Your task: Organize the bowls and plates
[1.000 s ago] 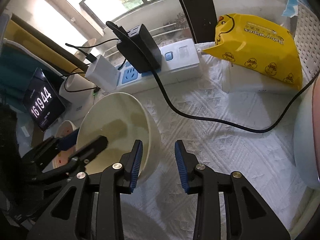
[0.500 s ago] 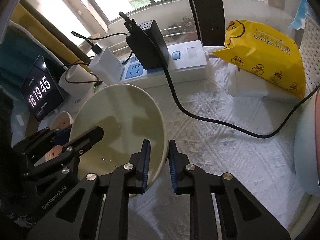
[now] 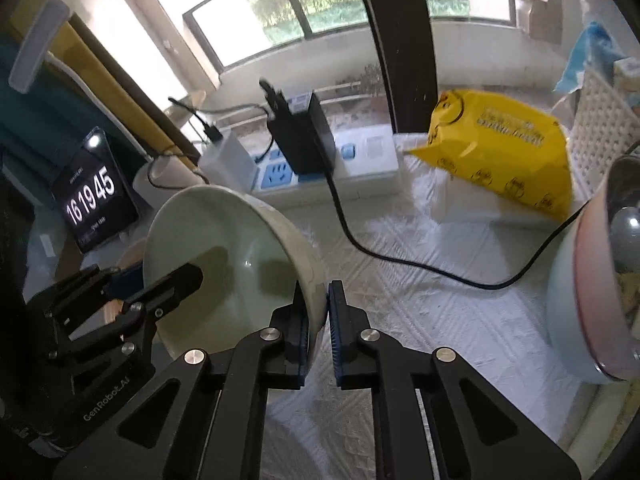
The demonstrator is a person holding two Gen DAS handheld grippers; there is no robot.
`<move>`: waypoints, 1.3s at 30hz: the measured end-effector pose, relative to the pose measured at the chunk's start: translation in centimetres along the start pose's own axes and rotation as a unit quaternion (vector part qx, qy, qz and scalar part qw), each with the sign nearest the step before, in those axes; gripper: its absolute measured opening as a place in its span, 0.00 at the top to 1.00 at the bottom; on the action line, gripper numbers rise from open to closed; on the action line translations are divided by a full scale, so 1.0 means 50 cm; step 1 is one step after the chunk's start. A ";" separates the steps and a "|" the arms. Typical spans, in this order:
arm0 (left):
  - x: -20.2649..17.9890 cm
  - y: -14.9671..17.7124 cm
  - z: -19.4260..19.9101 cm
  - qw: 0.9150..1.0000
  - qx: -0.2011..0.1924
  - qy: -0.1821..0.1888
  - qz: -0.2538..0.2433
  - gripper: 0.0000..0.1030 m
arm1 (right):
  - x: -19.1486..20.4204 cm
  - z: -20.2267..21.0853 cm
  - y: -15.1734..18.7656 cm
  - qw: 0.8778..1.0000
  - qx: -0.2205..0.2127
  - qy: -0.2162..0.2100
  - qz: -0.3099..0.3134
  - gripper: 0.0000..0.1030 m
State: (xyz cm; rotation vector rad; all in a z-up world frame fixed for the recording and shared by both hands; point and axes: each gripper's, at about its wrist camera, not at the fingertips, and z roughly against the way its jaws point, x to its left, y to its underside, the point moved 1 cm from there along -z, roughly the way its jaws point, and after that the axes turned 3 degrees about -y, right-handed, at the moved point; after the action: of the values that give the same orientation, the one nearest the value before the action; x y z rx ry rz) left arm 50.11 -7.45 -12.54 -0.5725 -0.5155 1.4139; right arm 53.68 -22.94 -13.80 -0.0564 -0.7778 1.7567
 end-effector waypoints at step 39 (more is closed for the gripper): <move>-0.012 0.031 0.243 0.996 -0.080 0.034 0.004 0.80 | 0.118 0.221 0.061 0.997 -0.072 0.013 0.018 0.90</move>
State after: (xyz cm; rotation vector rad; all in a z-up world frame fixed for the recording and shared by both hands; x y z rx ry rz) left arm 41.06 -7.17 -4.27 -0.7494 -0.5750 1.3632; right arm 44.52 -23.36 -4.78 -0.1905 -0.8878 1.7281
